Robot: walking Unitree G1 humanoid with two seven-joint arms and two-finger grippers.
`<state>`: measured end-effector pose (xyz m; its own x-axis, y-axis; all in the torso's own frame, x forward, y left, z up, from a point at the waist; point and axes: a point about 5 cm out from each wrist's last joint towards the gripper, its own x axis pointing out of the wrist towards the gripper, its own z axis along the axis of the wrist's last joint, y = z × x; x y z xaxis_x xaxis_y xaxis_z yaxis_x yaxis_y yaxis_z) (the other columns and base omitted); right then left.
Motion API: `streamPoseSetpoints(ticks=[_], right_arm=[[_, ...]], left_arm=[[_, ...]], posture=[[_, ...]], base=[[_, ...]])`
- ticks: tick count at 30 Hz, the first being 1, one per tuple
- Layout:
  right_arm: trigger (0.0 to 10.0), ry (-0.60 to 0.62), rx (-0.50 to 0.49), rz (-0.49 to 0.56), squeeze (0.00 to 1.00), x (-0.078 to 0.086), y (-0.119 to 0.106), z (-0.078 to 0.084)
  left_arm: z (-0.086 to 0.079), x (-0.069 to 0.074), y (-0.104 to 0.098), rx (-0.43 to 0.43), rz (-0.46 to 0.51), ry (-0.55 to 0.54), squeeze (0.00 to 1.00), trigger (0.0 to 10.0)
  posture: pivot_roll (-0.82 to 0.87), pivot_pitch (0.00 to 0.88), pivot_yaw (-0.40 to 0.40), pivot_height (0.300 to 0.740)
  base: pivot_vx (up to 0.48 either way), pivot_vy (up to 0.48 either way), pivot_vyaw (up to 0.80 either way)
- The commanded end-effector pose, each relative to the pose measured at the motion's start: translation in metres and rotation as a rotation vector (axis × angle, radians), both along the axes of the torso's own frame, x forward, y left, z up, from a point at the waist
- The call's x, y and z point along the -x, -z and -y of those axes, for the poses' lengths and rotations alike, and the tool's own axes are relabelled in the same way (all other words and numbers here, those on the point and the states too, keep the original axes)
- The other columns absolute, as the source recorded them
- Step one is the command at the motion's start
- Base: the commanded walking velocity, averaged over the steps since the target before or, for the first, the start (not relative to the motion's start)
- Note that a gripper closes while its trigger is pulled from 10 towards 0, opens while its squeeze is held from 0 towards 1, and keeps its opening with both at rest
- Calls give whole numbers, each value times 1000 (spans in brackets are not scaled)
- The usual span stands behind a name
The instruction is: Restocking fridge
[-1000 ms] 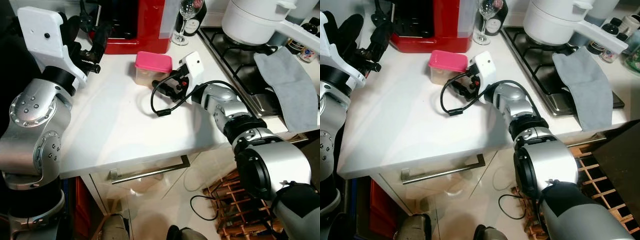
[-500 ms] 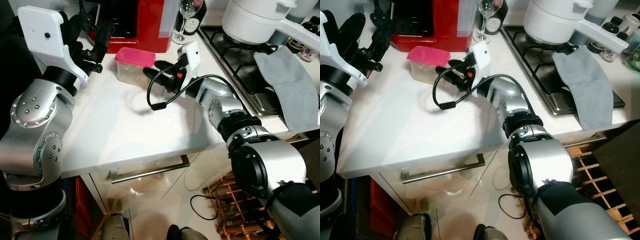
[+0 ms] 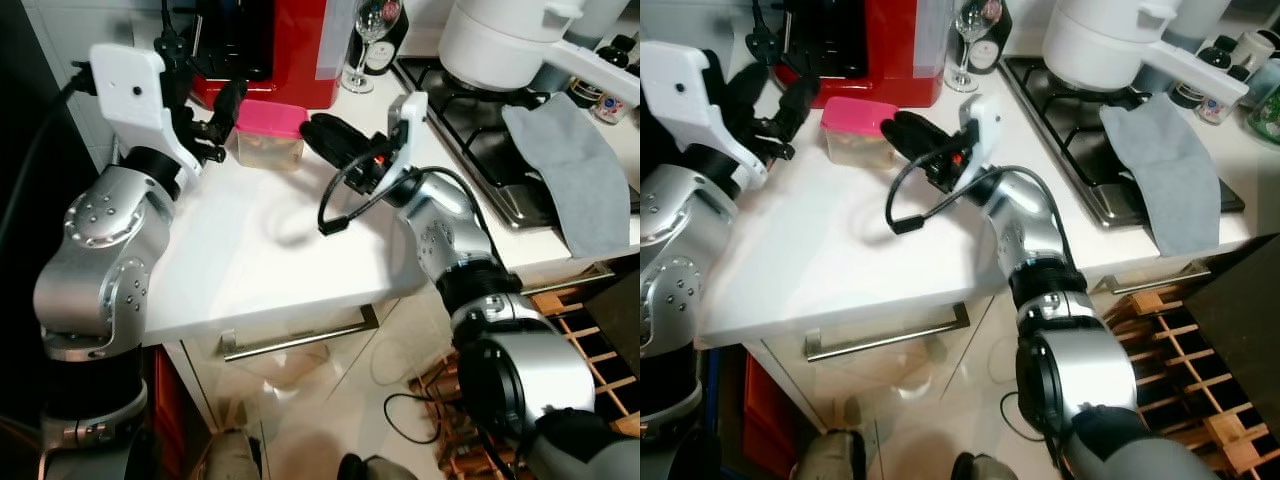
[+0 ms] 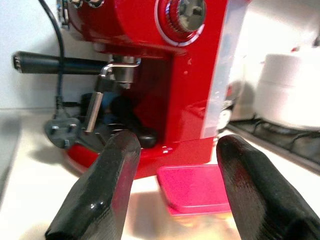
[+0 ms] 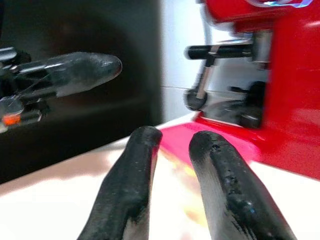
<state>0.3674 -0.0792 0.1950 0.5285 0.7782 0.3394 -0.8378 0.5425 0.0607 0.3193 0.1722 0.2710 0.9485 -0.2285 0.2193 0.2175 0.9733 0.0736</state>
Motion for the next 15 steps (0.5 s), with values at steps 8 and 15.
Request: streamPoseSetpoints(ticks=[8,15], right_arm=[[10000,616,26,189,1000,23,1,21],[10000,715,46,133,1000,44,14,20]], left_arm=[[4,-53,29,-150,-100,-41,1000,10000],[26,-86,27,-191,-108,-86,0,10000]], posture=[[99,0,-5,740],[21,0,-9,740]], base=[[0,0,0],[0,0,0]])
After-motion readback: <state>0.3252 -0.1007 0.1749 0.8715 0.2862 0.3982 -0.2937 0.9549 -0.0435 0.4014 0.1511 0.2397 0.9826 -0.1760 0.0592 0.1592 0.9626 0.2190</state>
